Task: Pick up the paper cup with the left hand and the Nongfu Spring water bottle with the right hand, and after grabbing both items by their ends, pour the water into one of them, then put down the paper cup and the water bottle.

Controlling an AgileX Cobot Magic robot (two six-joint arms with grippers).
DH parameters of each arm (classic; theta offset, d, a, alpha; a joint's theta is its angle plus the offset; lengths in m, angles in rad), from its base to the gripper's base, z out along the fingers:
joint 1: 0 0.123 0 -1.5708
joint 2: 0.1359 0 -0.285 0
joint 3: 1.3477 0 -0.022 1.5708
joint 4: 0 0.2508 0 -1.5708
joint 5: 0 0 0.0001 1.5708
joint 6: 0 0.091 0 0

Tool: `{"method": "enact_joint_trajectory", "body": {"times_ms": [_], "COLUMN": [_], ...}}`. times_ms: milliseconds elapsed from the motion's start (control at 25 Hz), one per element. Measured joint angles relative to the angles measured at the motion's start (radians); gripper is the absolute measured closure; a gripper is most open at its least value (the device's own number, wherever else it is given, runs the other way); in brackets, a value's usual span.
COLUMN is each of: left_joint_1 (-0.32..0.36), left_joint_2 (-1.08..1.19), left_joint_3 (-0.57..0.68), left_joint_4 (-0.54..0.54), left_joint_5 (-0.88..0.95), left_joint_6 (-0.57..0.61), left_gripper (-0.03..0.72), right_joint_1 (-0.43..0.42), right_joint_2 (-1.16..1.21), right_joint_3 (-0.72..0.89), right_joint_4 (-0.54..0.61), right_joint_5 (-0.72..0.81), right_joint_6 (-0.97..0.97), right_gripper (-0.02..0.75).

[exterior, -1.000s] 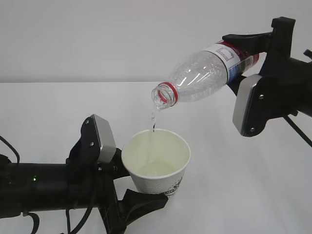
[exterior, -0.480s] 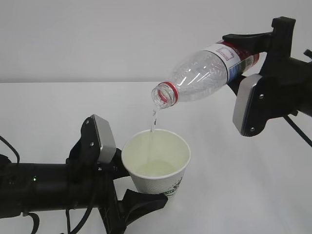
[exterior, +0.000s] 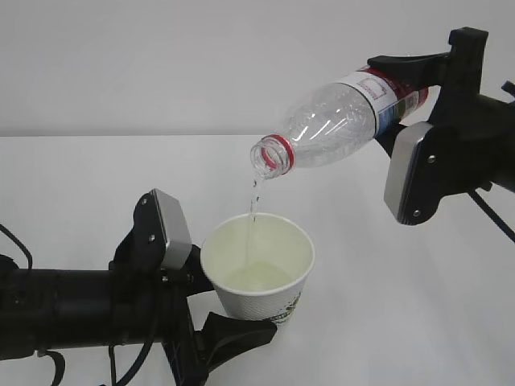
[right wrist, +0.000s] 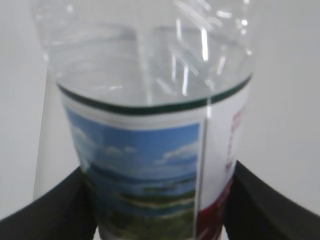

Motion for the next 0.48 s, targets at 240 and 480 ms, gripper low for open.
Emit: {"method": "enact_joint_trajectory", "body": {"times_ms": [240,480], "left_joint_1": [0.0,0.0], "left_joint_2": [0.0,0.0], "left_joint_3": [0.0,0.0], "left_joint_4": [0.0,0.0], "left_joint_5": [0.0,0.0], "left_joint_6": [0.0,0.0], "left_gripper": [0.133,0.133], "right_joint_1": [0.0,0.0], "right_joint_2": [0.0,0.0], "right_joint_3": [0.0,0.0], "right_joint_4": [0.0,0.004], "right_joint_5": [0.0,-0.001], "right_joint_6": [-0.007,-0.016], "right_gripper": [0.235,0.235]}}
